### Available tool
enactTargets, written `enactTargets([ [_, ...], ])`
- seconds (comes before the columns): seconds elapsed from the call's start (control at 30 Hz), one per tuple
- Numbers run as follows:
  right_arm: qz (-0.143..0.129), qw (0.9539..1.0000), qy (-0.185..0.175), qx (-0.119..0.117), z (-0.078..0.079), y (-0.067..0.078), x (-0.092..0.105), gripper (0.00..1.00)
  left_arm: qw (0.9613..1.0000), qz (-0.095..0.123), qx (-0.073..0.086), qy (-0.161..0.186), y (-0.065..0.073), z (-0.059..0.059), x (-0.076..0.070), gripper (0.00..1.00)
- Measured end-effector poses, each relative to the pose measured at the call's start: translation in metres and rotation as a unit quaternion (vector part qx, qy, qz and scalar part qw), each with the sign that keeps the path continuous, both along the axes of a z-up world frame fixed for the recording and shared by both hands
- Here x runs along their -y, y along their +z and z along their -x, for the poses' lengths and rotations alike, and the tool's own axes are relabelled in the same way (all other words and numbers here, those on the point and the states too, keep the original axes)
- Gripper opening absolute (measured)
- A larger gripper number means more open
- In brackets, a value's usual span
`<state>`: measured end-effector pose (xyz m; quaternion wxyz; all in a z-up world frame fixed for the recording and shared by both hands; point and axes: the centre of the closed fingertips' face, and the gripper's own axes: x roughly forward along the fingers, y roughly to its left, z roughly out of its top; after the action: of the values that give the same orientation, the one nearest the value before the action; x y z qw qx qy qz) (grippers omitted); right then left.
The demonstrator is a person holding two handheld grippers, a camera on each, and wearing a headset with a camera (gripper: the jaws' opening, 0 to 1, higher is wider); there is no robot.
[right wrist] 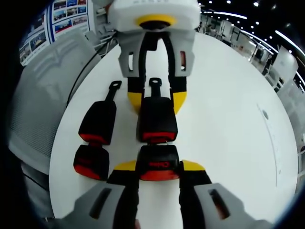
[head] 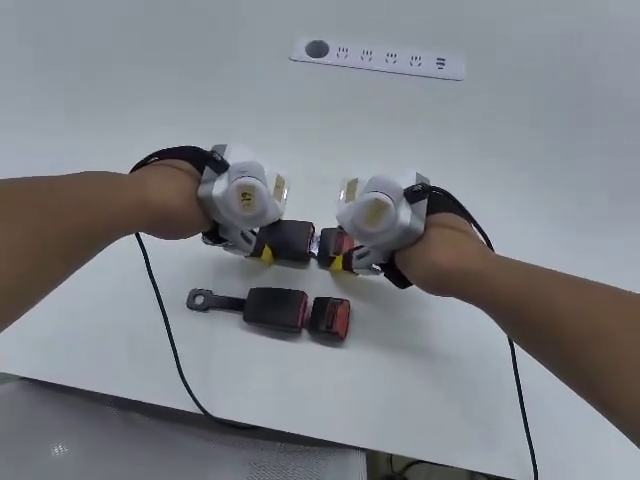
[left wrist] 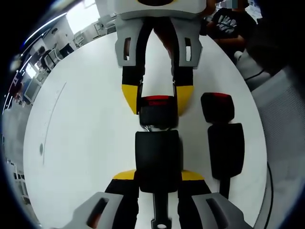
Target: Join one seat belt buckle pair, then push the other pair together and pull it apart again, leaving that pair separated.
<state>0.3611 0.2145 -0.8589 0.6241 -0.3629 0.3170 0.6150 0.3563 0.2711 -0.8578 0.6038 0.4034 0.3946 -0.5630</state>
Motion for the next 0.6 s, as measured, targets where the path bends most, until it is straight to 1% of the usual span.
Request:
enactTargets([
  [0.07, 0.003, 1.0000, 0.004, 0.001, 0.0002, -0.0001, 0.0008, 0.30, 1.0000, -0.003, -0.002, -0.001, -0.0004, -0.0001, 0.0000, 0.31],
  [0.17, -0.003, 1.0000, 0.006, -0.004, -0.0009, -0.0005, 0.0026, 0.30, 1.0000, -0.004, -0.003, -0.003, -0.0009, -0.0003, -0.0004, 0.31],
  [0.47, -0.007, 0.9999, 0.005, -0.008, 0.0001, -0.0008, 0.0025, 0.31, 1.0000, -0.003, -0.001, 0.000, -0.0004, 0.0000, -0.0007, 0.32],
  [0.6, -0.010, 0.9999, 0.005, -0.005, -0.0002, -0.0004, 0.0030, 0.31, 1.0000, -0.002, -0.001, 0.002, 0.0000, 0.0001, -0.0009, 0.32],
])
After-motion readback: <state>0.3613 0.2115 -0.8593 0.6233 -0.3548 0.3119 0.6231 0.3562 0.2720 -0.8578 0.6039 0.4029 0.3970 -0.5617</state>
